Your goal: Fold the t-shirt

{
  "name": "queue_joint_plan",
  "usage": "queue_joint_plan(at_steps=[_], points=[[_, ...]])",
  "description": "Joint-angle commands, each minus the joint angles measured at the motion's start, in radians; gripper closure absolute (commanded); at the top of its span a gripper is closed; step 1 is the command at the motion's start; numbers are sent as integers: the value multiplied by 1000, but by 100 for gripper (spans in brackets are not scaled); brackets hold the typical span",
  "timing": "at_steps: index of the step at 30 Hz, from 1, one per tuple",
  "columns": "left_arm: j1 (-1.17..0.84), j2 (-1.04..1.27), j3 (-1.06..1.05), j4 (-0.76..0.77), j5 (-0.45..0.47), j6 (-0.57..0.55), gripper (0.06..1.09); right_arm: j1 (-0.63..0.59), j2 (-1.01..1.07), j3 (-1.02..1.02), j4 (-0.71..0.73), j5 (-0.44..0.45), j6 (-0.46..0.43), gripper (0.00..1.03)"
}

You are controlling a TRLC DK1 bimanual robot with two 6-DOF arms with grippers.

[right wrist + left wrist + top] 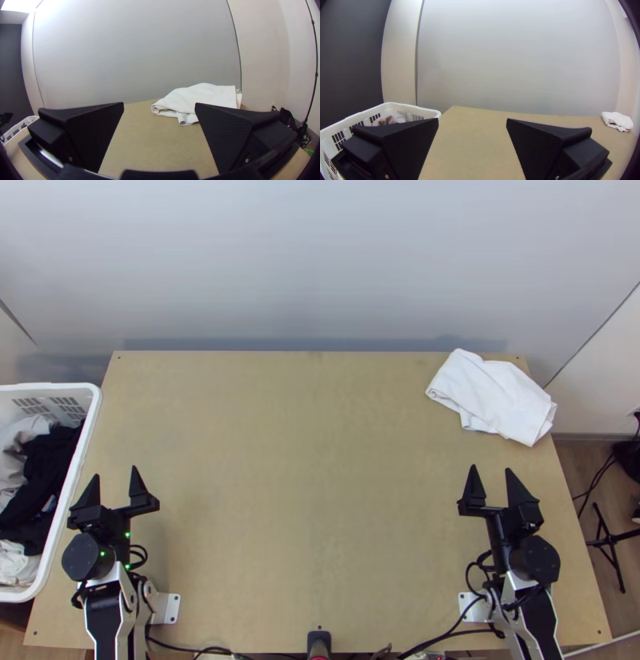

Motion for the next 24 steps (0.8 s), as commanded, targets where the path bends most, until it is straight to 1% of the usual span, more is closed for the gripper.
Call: queue_joint_plan(at_steps=[1, 16, 17, 19, 20, 24], points=[[0, 0, 0, 0, 0, 0, 10, 0, 1, 1, 0, 0, 0, 4], [0, 0, 0, 0, 0, 0, 10, 0, -1, 1, 0, 0, 0, 4], [0, 0, 0, 0, 0, -4, 10, 0, -1, -1, 0, 0, 0, 4], [-11, 0, 0, 0, 6, -61, 10, 0, 1, -1, 0, 0, 0, 4], [-26, -1, 0, 0, 5, -70, 10, 0, -1, 1, 0, 0, 0, 4], [-47, -1, 0, -1, 5, -69, 10, 0, 1, 1, 0, 0, 0, 4]])
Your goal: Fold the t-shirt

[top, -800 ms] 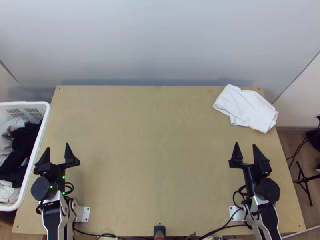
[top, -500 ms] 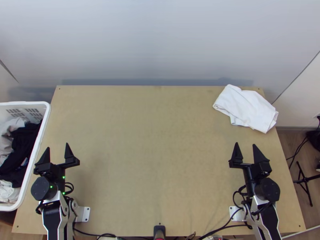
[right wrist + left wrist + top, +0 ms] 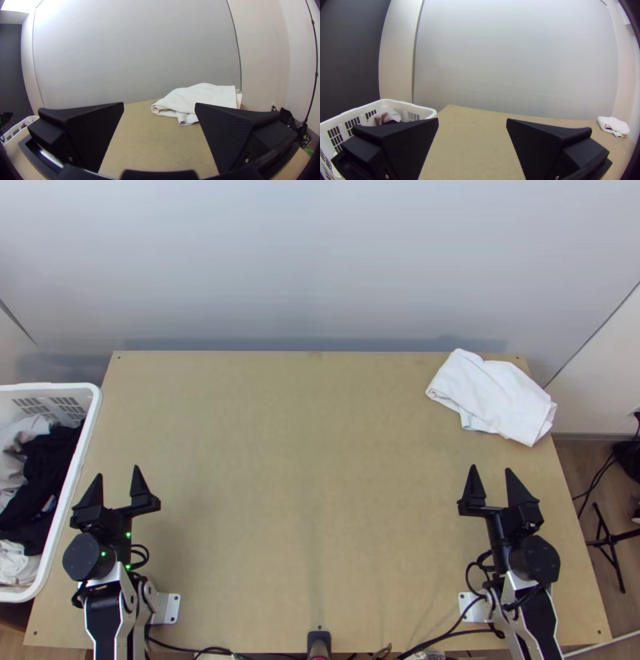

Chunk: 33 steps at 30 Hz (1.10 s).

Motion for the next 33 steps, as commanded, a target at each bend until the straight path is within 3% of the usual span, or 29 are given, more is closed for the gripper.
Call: queue_joint_plan(at_steps=[1, 22, 33], points=[[-26, -1, 0, -1, 3, -25, 10, 0, -1, -1, 0, 0, 0, 4], [101, 2, 0, -4, 3, -16, 10, 0, -1, -1, 0, 0, 0, 4], [93, -1, 0, -1, 3, -68, 10, 0, 1, -1, 0, 0, 0, 4]])
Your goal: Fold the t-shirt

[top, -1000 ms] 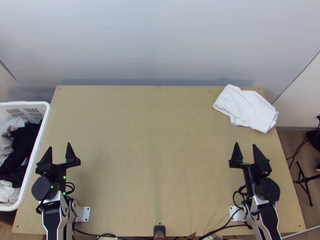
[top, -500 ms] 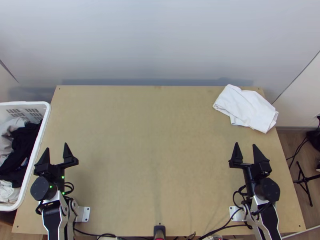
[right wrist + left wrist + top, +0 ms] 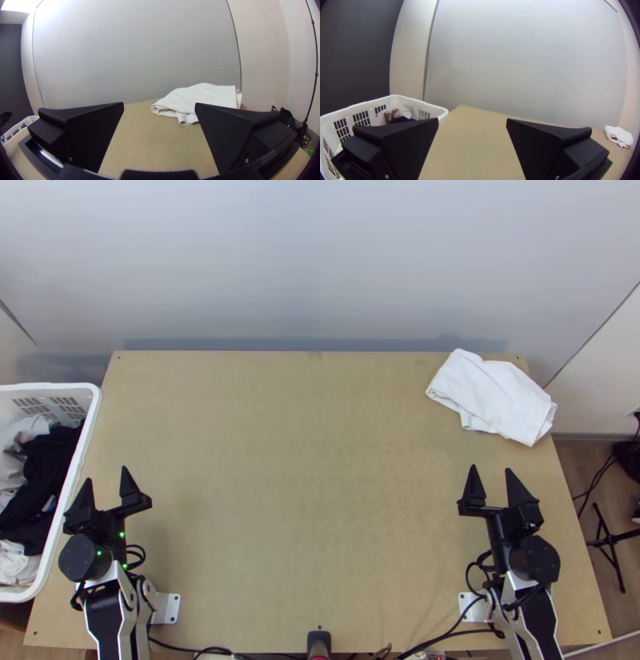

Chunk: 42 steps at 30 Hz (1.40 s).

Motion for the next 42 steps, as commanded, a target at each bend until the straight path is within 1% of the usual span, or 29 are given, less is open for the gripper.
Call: queue_joint_plan(at_steps=[1, 2, 3, 5, 6, 8, 10, 13, 15, 18, 21, 23, 26, 29, 32, 33, 39, 42], points=[[-6, -2, 8, 3, 0, -17, 10, 0, 0, 1, 0, 0, 0, 4], [-4, -2, 23, -12, 0, -3, 10, 0, 0, -1, 0, 0, 0, 4], [-4, -1, 52, -61, -1, 21, 10, 0, 1, -1, 0, 0, 0, 4], [1, 6, 131, -170, -1, 31, 10, 0, 1, 1, 0, 0, 0, 4], [10, 7, 174, -187, -4, 38, 10, 0, 1, -1, 0, 0, 0, 4], [14, 73, 301, -287, -3, 38, 10, 0, 0, 1, 0, 0, 0, 4], [14, 157, 427, -337, -6, 38, 10, 0, 1, -1, 0, 0, 0, 4], [47, 332, 634, -400, -6, 37, 10, 0, 0, -1, 0, 0, 0, 4], [88, 486, 801, -478, -7, 12, 10, 0, 0, 1, 0, 0, 0, 4], [203, 727, 1062, -618, -6, 3, 10, 0, 0, -1, 0, 0, 0, 4], [318, 931, 1246, -698, 8, -2, 10, 0, 0, -1, 0, 0, 0, 4], [410, 1066, 1335, -742, 13, 1, 10, 0, 0, 1, 0, 0, 0, 4], [521, 1283, 1462, -848, 43, 17, 10, 0, 0, 1, 0, 0, 0, 4], [580, 1475, 1560, -939, 43, 80, 10, 0, 0, -1, 0, 0, 0, 4], [614, 1627, 1623, -1005, 43, 172, 10, 0, 0, 1, 0, 0, 0, 4], [628, 1681, 1657, -1038, 43, 184, 10, 0, 0, -1, 0, 0, 0, 4], [697, 2020, 1882, -1218, 45, 205, 10, 0, 0, -1, 0, 0, 0, 4], [722, 2127, 1962, -1218, 45, 207, 10, 0, 0, 1, 0, 0, 0, 4]])
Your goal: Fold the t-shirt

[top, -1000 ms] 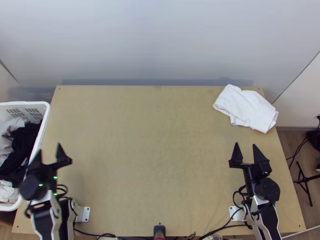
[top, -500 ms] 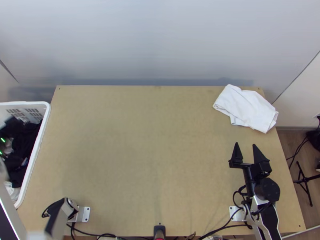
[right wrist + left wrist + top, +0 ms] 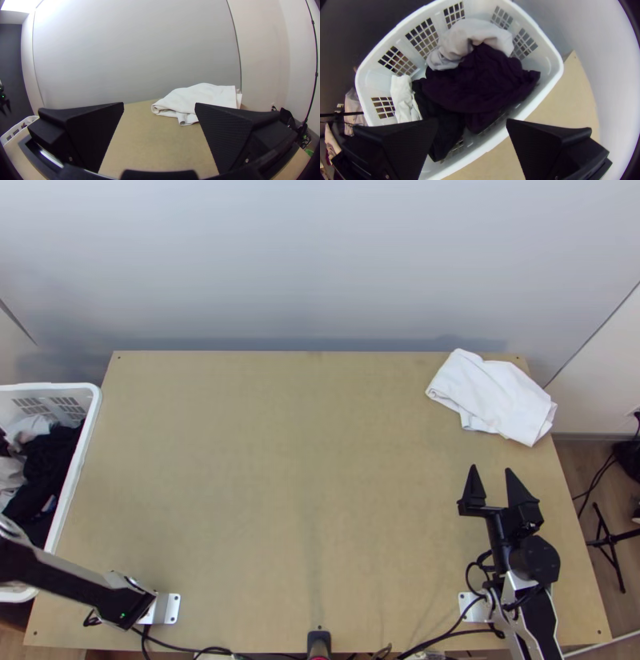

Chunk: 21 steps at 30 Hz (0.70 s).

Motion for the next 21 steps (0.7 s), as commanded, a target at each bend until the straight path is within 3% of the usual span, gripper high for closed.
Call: queue_joint_plan(at_steps=[1, 9, 18, 19, 20, 21], points=[[85, 339, 236, -90, 12, 29, 10, 0, 0, -1, 0, 0, 0, 4], [108, 570, 384, -113, 47, 40, 10, 0, 0, -1, 0, 0, 0, 4], [78, 676, 373, -94, 82, 51, 12, 0, 0, 1, 0, 0, 0, 4], [78, 682, 371, -84, 82, 61, 19, 0, 0, -1, 0, 0, 0, 4], [78, 687, 371, -58, 81, 63, 32, 0, 0, 1, 0, 0, 0, 4], [83, 682, 371, -27, 82, 64, 57, 0, 1, -1, 0, 0, 0, 4]])
